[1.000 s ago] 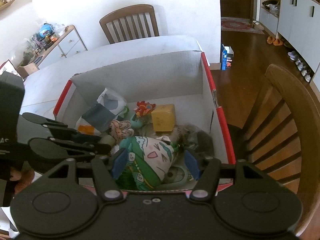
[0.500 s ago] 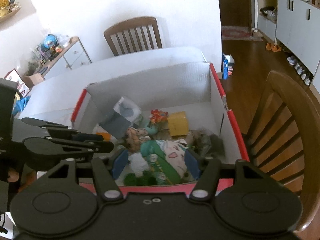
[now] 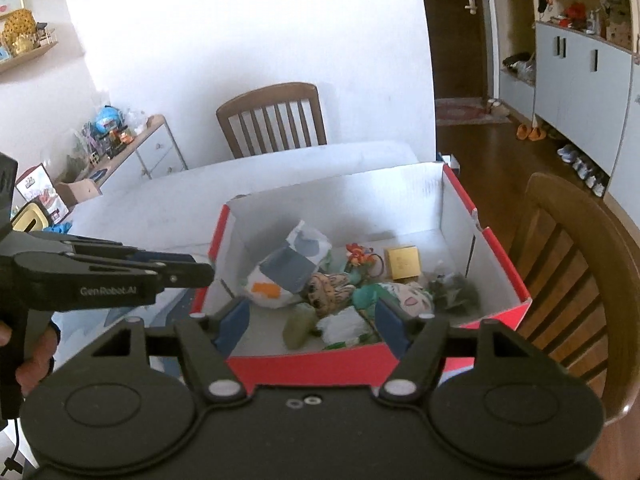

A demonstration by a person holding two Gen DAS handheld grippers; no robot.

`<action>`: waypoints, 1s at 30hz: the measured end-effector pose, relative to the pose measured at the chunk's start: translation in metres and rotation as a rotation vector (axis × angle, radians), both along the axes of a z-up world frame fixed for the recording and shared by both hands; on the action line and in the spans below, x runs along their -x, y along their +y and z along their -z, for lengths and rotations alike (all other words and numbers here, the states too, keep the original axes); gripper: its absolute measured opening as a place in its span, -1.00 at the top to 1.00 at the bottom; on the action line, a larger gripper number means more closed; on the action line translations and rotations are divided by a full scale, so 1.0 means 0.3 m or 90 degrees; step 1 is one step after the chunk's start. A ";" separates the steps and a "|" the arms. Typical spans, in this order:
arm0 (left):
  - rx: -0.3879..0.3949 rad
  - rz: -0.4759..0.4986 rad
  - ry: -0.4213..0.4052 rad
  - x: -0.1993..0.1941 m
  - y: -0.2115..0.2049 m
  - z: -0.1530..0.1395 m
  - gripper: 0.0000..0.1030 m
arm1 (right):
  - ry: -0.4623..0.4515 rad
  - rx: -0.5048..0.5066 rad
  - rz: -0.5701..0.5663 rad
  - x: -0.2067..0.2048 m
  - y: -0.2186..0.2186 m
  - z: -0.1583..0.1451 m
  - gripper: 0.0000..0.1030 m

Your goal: Organize objects

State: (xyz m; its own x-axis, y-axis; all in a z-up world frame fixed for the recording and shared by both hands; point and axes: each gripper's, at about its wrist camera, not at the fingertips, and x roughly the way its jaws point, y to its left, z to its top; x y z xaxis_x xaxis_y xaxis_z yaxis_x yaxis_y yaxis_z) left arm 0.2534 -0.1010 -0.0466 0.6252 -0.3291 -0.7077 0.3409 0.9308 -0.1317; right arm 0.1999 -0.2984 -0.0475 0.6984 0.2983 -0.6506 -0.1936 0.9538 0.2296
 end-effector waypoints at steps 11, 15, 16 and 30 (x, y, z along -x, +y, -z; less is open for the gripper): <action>0.004 0.000 -0.072 0.100 0.085 -0.063 -0.45 | -0.071 0.011 0.020 0.116 0.088 -0.045 -0.80; 0.022 0.011 -0.077 0.123 0.103 -0.074 -0.49 | -0.085 0.009 0.023 0.147 0.109 -0.051 -0.82; 0.028 0.012 -0.078 0.128 0.108 -0.075 -0.54 | -0.088 0.008 0.024 0.154 0.114 -0.052 -0.82; 0.053 -0.006 -0.117 0.198 0.144 -0.086 -0.96 | -0.128 0.007 0.038 0.225 0.142 -0.079 -0.98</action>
